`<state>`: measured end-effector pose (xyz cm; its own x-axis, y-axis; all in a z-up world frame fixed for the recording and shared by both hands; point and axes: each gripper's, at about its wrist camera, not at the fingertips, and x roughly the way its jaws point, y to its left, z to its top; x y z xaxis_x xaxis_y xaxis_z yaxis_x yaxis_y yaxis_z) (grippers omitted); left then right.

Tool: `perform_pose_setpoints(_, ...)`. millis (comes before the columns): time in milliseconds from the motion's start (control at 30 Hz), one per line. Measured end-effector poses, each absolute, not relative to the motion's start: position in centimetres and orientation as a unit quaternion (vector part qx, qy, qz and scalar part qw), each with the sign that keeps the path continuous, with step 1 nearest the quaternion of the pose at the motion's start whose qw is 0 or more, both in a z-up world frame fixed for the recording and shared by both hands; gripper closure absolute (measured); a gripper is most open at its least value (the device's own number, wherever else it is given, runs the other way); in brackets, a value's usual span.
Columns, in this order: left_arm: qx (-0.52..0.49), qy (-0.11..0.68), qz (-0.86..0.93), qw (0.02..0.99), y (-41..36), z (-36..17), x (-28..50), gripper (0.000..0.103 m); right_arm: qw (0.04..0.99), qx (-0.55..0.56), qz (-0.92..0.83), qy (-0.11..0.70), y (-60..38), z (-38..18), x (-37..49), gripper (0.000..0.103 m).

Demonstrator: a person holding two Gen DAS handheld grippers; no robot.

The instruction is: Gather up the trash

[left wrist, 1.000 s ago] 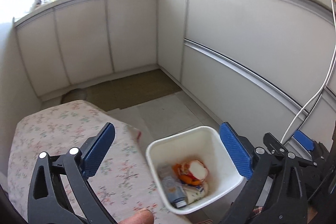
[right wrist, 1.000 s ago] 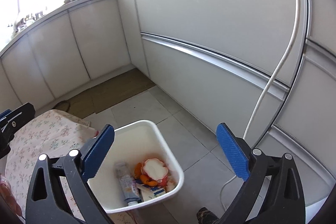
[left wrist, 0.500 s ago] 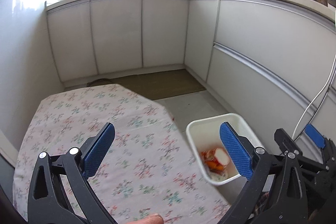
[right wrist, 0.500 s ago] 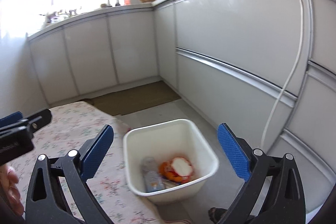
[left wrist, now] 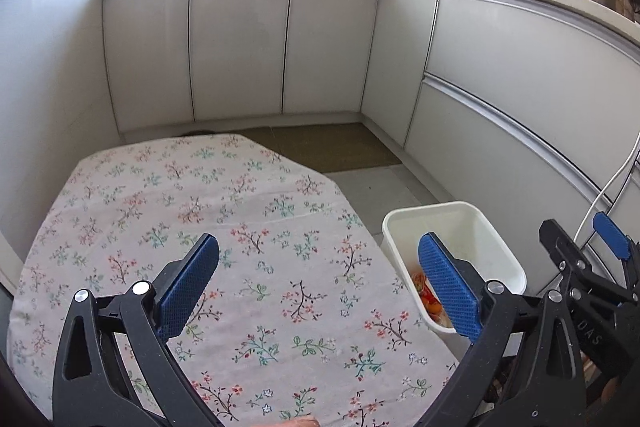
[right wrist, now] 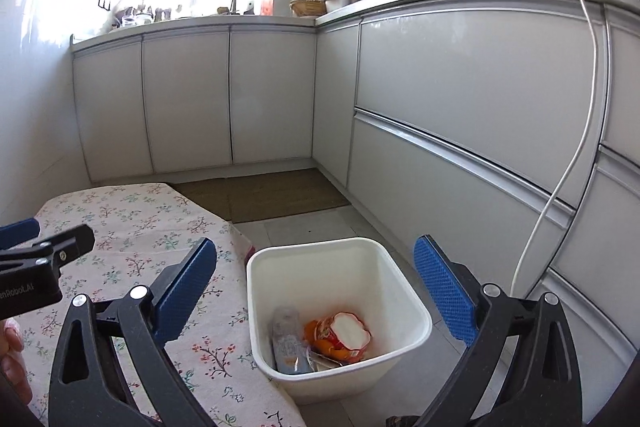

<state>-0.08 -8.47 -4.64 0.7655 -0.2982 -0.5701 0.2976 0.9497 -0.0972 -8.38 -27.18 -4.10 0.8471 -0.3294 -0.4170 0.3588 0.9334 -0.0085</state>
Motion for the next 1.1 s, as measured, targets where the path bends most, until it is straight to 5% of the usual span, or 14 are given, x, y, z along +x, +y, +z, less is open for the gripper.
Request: perform_pose_setpoints(1100, -0.014, 0.291, -0.16, 0.943, -8.11, -3.86, -0.68, 0.007, 0.964, 0.049, -0.171, 0.196, -27.26, -3.98, -8.56, 0.007)
